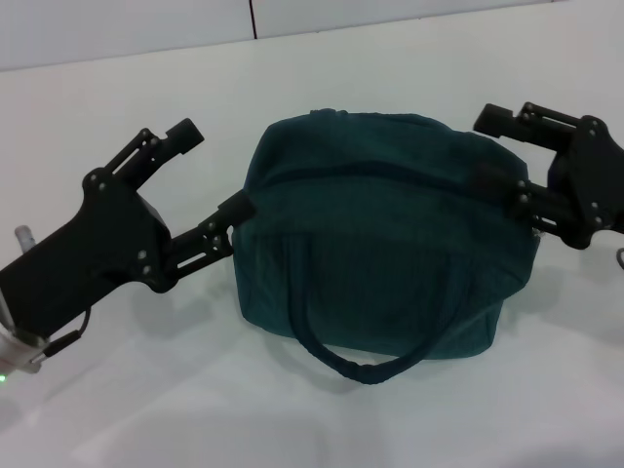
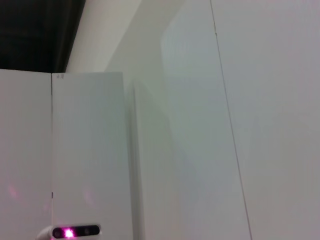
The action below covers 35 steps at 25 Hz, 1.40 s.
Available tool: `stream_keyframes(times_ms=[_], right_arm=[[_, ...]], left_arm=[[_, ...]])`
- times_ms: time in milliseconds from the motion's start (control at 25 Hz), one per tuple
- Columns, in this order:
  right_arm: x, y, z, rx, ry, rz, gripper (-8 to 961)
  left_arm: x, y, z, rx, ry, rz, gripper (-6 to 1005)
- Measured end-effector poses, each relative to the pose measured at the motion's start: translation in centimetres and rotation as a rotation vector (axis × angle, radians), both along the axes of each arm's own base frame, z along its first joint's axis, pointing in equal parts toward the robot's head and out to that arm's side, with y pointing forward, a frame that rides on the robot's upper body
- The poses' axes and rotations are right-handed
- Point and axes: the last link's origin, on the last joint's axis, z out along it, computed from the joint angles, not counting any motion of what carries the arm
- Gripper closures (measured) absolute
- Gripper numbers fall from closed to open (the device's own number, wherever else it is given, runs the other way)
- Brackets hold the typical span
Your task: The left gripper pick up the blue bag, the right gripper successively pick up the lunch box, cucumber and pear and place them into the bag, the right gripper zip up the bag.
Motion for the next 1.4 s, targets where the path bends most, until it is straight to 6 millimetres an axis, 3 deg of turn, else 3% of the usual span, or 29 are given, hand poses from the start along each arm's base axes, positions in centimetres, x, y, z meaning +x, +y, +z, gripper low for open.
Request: stream_keyframes(times_ms=[560,1040,1400], right_arm=[[-0.3,0.4,-0.9,0.138,0.048,0.008,392],[-0.7,-0.2,-2.3,0.012,0.003,0.057,392],[-1.8,0.1,-1.4,-0.104,-0.005,0.098,392]], left_arm=[[0.1,0.2,0.0,-0.016,0.015,-0.013,112],[0.5,0.2,0.2,-0.125,0.084,-0.069,118],[1.5,-0.2,0.6,-0.131,0.047,-0.139,122]])
